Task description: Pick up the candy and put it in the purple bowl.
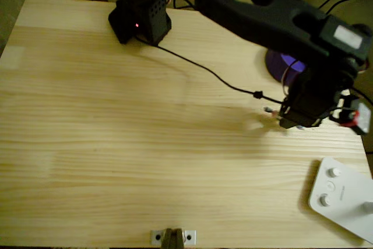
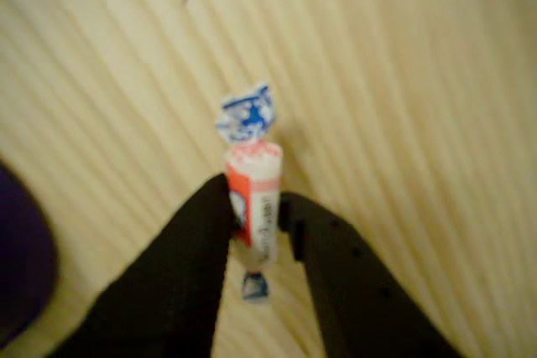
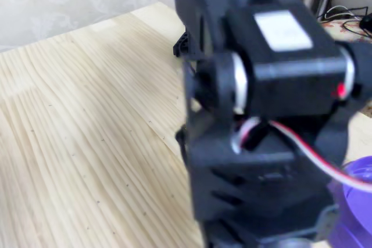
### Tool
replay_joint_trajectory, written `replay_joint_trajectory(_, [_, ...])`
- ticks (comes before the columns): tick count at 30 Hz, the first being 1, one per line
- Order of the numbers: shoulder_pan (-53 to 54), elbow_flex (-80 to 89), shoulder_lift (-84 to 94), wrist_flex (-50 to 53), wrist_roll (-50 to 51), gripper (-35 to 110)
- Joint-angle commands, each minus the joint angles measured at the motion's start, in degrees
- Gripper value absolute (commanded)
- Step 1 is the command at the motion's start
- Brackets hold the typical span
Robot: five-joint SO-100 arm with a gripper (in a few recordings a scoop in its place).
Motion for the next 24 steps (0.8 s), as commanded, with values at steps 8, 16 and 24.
replay_joint_trajectory(8, [-3.96, 2.20, 25.58, -0.62, 5.71, 3])
replay_joint_trajectory(16, [-10.02, 9.84, 35.24, -0.70, 6.86, 3])
replay_joint_trajectory(24, [-16.88, 10.72, 35.95, -0.70, 6.59, 3])
